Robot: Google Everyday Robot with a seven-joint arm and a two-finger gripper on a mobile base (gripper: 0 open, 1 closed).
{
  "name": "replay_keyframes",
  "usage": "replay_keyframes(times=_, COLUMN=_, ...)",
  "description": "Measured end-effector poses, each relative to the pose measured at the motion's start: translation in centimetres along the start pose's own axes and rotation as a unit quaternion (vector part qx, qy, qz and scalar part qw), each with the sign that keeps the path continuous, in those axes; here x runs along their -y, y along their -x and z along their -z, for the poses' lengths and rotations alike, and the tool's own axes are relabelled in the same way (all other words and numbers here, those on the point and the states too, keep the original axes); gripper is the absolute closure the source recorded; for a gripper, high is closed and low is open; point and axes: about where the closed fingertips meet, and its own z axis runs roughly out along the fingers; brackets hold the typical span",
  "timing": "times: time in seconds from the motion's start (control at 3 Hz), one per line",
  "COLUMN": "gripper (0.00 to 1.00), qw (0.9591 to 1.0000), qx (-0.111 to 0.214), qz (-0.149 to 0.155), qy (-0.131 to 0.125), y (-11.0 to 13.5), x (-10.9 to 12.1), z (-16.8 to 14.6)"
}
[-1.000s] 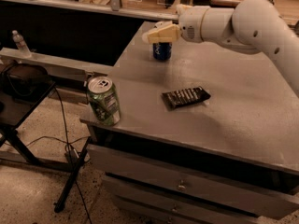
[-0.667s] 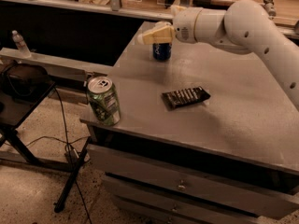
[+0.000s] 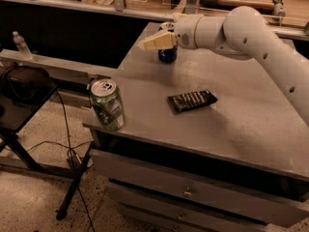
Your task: Move pepsi can near green can
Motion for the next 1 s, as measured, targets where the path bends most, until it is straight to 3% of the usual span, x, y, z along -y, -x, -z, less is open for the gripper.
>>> replay_keyframes(times=0.33, gripper=0.00, qw=0.9999, qx=0.005, qz=-0.012, qy=-0.007, y=-0.51, x=0.42, z=-0.04)
replay_keyframes(times=0.67, gripper=0.00, qw=0.9998, qx=-0.009, qz=-0.010, qy=-0.012, y=-0.92, x=0.45, z=-0.45)
replay_keyframes(times=1.0, gripper=0.13, qw=0.9993, qx=-0.028, qz=-0.007, qy=-0.026, y=-1.30, x=0.89, z=-0.61)
